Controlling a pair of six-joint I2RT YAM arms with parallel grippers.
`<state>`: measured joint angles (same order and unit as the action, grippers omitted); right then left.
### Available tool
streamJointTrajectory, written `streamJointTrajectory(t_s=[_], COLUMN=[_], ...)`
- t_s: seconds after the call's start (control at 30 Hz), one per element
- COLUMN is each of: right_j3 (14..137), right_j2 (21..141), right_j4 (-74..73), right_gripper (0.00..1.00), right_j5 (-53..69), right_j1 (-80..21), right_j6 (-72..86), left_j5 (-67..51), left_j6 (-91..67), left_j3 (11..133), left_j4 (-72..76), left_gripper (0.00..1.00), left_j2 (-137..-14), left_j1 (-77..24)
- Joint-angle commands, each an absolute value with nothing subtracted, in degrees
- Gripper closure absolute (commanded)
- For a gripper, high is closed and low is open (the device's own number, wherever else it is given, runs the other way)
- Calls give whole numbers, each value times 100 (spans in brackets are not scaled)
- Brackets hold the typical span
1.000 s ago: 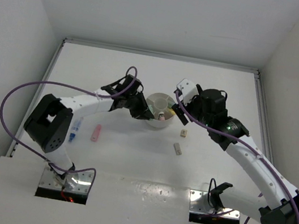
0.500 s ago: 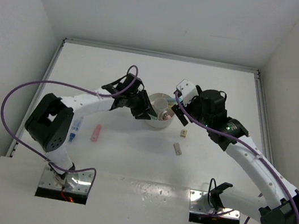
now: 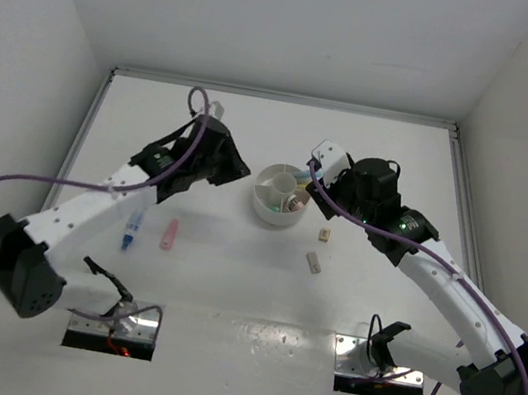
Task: Sort the stationery into containers
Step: Pick up the stationery from the center of the board.
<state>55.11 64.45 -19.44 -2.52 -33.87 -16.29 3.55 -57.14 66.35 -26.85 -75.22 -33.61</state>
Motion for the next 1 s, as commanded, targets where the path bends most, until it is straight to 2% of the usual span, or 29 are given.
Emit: streamJointTrajectory(t_s=[0.0, 0.03, 0.07, 0.13, 0.23, 0.4, 0.67, 0.8, 0.87, 0.97], right_j3=[5520, 5520, 5520, 5520, 5520, 5520, 5458, 5458, 5458, 5458], right_j2=[6328, 6328, 6328, 6381, 6381, 6258, 6126, 6126, 6126, 6074], right_j4=[-1731, -1784, -1784, -1784, -1784, -1784, -1784, -1784, -1784, -1784], right_gripper=[47, 49, 49, 49, 49, 49, 48, 48, 48, 48], right_j5=[-141, -141, -141, -88, -88, -88, -88, -88, -88, -88], right_j1=[-3366, -3366, -3366, -3366, -3366, -3366, -3366, -3366, -3366, -3366], right_j6=[-1547, -1547, -1547, -1547, -1547, -1600, -1600, -1600, -1600, -1600], left_j5=[2740, 3151, 3155, 3155, 3042, 2119, 2162, 1934, 1811, 1749], left_j6=[-5580, -5894, -6011, -6388, -6880, -6451, -5722, -5467, -5397, -5257], left_j3=[6049, 5655, 5495, 5039, 4345, 3753, 3981, 4121, 4288, 4517], left_j4=[-3987, -4243, -4419, -4771, -4825, -4148, -3683, -3499, -3498, -3498], left_gripper=[47, 25, 8, 3, 2, 3, 8, 20, 31, 36], left_j2=[-6919, -6865, -6864, -6864, -6864, -7143, -7540, -8004, -8287, -8788], left_j1=[-3253, -3182, -2999, -2927, -2796, -2356, -2101, -2101, -2048, -2048])
